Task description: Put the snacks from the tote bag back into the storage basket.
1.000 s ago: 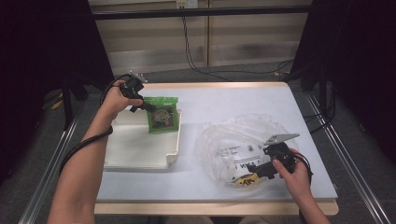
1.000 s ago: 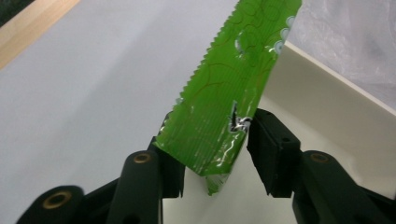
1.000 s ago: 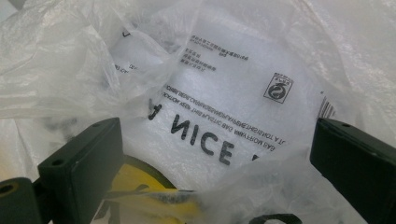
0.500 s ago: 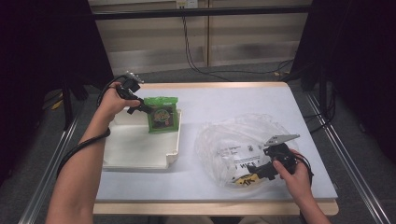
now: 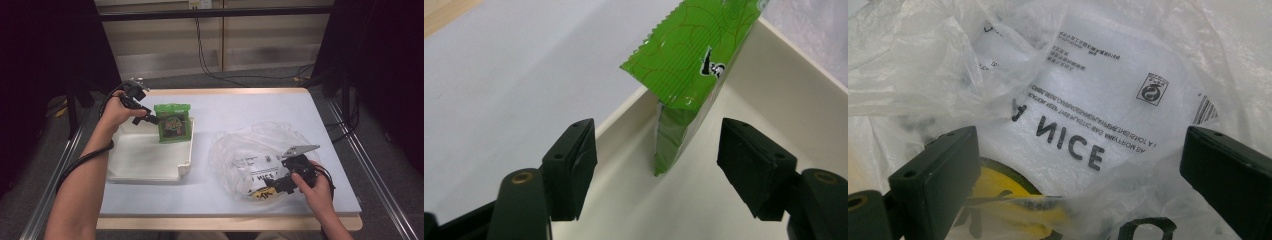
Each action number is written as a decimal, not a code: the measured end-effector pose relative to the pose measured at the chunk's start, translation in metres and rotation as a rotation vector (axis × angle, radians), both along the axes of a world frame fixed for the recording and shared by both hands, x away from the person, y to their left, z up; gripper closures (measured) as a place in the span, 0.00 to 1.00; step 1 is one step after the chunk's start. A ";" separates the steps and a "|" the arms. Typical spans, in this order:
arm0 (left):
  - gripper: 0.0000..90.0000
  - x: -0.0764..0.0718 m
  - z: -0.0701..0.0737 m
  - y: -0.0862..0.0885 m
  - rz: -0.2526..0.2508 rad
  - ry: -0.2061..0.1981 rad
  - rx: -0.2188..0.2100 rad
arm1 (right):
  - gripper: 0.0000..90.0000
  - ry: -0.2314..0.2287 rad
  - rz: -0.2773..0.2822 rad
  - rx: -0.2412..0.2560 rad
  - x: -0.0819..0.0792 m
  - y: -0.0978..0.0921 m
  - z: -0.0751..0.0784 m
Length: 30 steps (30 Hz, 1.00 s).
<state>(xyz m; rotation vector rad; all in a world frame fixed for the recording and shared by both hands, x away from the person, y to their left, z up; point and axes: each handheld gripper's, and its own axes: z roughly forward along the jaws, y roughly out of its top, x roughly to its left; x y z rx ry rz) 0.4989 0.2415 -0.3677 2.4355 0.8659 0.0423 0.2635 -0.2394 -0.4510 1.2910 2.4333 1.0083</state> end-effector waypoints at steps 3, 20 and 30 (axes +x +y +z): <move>0.32 -0.003 0.001 0.001 0.019 0.005 -0.013 | 0.03 0.000 0.001 0.001 0.000 0.000 0.000; 0.22 -0.023 0.003 0.009 0.037 0.003 -0.013 | 0.03 -0.013 0.015 -0.007 0.000 0.006 0.003; 0.20 -0.036 0.005 0.005 0.031 -0.010 -0.038 | 0.03 -0.030 0.030 0.001 0.001 0.009 0.007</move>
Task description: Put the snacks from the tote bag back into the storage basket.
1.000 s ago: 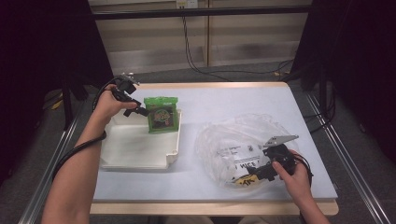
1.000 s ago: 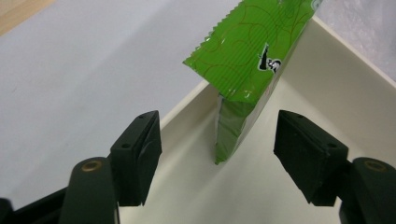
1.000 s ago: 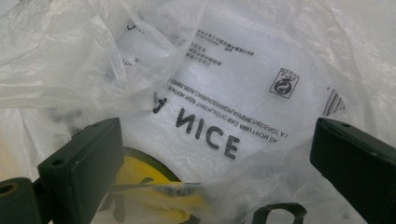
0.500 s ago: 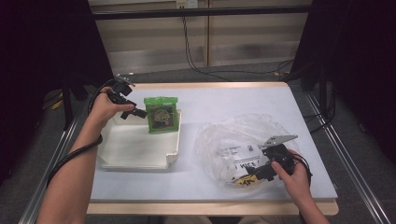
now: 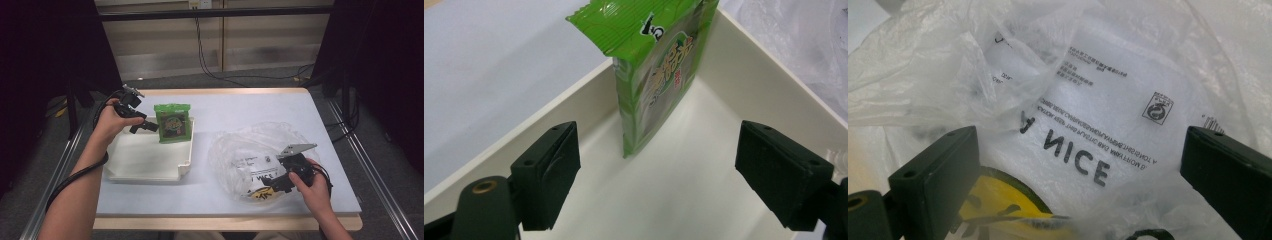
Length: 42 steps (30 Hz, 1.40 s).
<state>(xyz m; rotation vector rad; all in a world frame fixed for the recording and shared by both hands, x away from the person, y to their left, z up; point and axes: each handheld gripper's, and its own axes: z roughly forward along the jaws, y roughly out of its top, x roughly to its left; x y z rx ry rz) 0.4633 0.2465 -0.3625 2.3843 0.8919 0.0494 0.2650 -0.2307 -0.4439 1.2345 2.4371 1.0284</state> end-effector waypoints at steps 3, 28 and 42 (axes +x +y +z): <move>0.20 -0.003 0.000 -0.002 -0.007 -0.003 -0.007 | 0.03 0.001 0.001 -0.006 0.000 0.001 0.000; 0.18 -0.028 -0.015 -0.021 -0.012 -0.024 -0.092 | 0.03 -0.005 0.009 0.003 -0.002 0.000 0.003; 0.17 -0.038 -0.023 -0.023 -0.014 -0.034 -0.117 | 0.03 -0.019 0.017 0.006 -0.003 -0.001 0.005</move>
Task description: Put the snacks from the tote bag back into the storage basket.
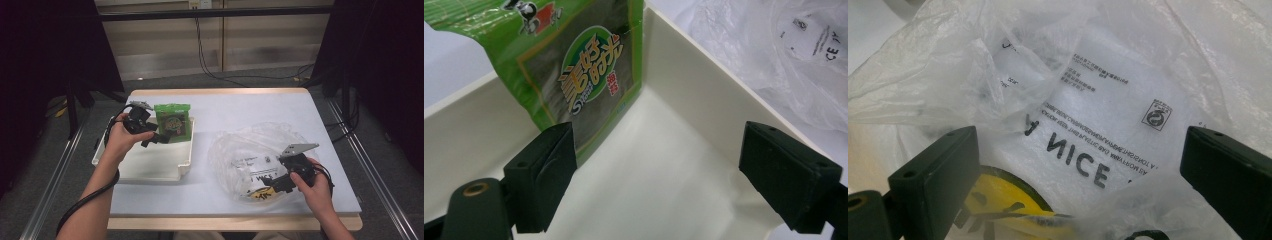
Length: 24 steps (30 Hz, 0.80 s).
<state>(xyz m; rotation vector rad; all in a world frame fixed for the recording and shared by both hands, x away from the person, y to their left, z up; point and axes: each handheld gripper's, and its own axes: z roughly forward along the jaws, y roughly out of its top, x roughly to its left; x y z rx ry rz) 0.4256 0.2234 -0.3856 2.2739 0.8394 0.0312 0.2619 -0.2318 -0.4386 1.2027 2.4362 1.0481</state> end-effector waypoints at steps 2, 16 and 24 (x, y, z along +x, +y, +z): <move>0.17 -0.001 0.000 0.001 -0.003 -0.007 -0.012 | 0.03 0.000 0.000 0.000 0.000 0.000 0.000; 0.15 -0.011 -0.006 0.006 0.044 -0.018 -0.035 | 0.03 -0.002 0.005 -0.004 -0.002 0.002 0.001; 0.15 -0.019 -0.011 0.008 0.057 -0.025 -0.029 | 0.03 -0.003 0.007 -0.012 -0.002 0.004 0.002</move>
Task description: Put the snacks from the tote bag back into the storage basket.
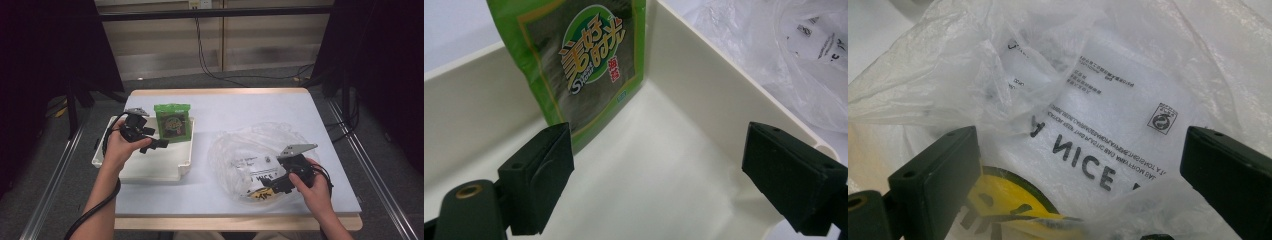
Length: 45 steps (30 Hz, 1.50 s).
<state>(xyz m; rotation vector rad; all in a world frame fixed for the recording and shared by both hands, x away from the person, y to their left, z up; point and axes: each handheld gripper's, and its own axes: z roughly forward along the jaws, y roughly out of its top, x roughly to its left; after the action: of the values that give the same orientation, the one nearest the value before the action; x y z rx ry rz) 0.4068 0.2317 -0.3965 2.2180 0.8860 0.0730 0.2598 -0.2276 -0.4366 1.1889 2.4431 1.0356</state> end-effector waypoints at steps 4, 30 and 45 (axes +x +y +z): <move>0.14 -0.004 -0.005 0.001 0.000 0.005 0.002 | 0.03 -0.002 0.001 0.004 0.000 0.000 0.000; 0.14 -0.024 -0.033 0.011 0.030 0.007 -0.033 | 0.03 0.004 0.017 0.002 0.000 0.005 -0.004; 0.11 -0.029 -0.038 0.009 0.014 -0.017 -0.046 | 0.03 0.009 0.012 0.004 -0.001 0.004 -0.003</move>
<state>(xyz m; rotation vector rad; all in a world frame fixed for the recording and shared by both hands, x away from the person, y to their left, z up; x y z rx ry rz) 0.3783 0.2405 -0.4346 2.1659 0.8859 0.0770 0.2585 -0.2234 -0.4400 1.1845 2.4586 1.0410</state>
